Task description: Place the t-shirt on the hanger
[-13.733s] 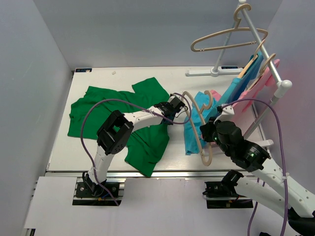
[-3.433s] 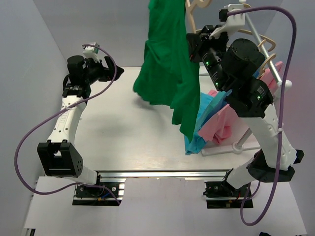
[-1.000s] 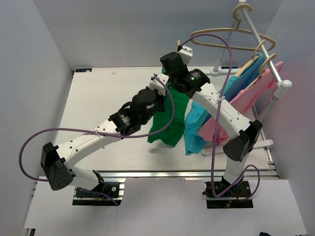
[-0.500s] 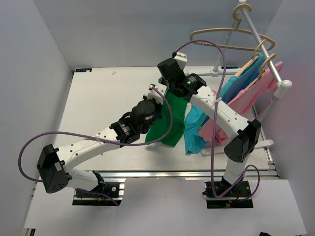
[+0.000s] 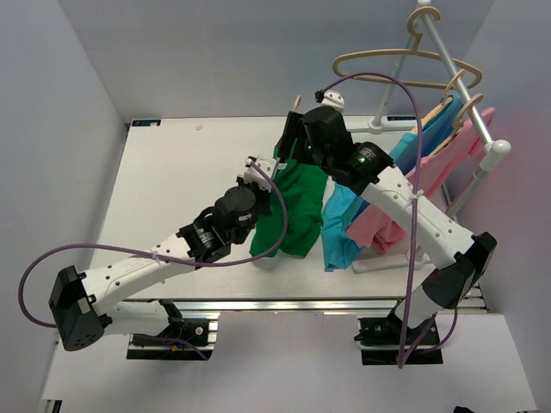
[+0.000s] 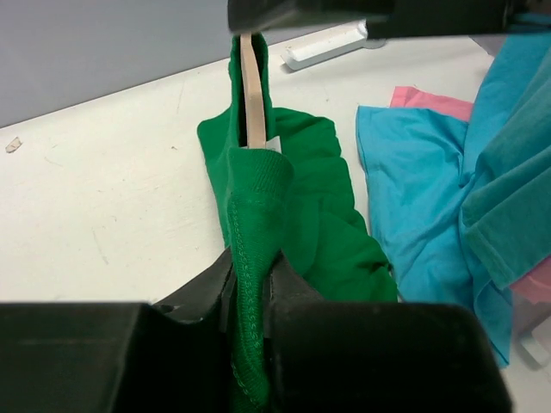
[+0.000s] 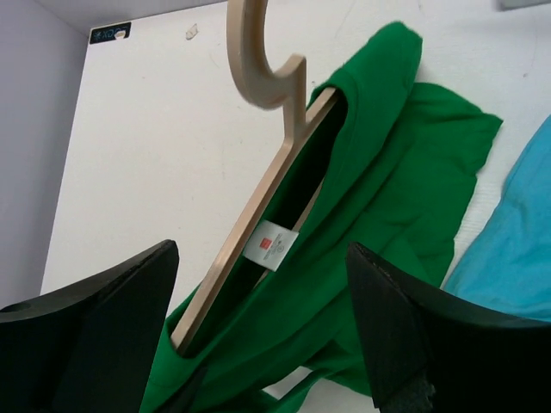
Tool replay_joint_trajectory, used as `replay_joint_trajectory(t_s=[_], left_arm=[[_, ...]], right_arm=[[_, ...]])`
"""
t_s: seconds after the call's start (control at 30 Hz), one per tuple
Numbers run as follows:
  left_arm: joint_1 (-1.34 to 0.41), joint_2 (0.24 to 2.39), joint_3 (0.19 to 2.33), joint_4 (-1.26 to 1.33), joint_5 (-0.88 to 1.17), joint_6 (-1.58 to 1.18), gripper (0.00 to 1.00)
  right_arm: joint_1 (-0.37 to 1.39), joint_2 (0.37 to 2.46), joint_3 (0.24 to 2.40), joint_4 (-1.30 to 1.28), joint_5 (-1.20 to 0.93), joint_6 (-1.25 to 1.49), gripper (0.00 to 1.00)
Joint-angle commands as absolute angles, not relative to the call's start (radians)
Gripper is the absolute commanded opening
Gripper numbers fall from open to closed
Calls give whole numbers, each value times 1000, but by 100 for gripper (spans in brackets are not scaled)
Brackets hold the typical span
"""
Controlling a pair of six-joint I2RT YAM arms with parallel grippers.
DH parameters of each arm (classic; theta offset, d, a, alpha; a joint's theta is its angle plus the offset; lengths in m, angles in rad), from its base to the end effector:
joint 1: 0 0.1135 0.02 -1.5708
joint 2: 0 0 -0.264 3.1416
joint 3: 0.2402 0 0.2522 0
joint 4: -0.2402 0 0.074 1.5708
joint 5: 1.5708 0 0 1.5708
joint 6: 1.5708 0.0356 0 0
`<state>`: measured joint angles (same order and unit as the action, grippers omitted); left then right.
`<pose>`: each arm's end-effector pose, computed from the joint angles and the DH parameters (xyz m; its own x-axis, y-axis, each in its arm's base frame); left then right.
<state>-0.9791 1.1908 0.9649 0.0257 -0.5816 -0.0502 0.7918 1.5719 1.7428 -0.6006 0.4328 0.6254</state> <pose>0.1701 -0.2181 0.3416 -0.1305 0.1190 -0.9843 0.3872 0.9201 0.0599 0.2552 0.2372 0.4340 -0.4586 0.2919 -0.8393 -0.1352 0.9106 0.3905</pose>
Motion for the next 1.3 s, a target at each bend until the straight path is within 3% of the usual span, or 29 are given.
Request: replay_joint_trajectory(t_s=[0.0, 0.3, 0.63, 0.97, 1.07, 1.17, 1.27], left_arm=[[-982, 1123, 954, 54, -546, -51, 0], [-982, 1095, 942, 28, -514, -44, 0], [-983, 1100, 945, 21, -500, -41, 0], [-982, 1089, 931, 17, -489, -46, 0], [-982, 1091, 936, 8, -492, -51, 0], [-982, 1092, 939, 6, -497, -54, 0], [-982, 1111, 969, -26, -526, -67, 0]], right_arm=[[784, 1548, 1727, -549, 419, 548, 84], [784, 1517, 1502, -115, 483, 97, 81], [781, 1588, 1453, 156, 610, 107, 73], [782, 1643, 1468, 221, 778, 54, 26], [781, 1652, 1474, 253, 816, 15, 18], [784, 1654, 1477, 262, 818, -27, 0], [785, 1638, 1470, 259, 784, -49, 0]])
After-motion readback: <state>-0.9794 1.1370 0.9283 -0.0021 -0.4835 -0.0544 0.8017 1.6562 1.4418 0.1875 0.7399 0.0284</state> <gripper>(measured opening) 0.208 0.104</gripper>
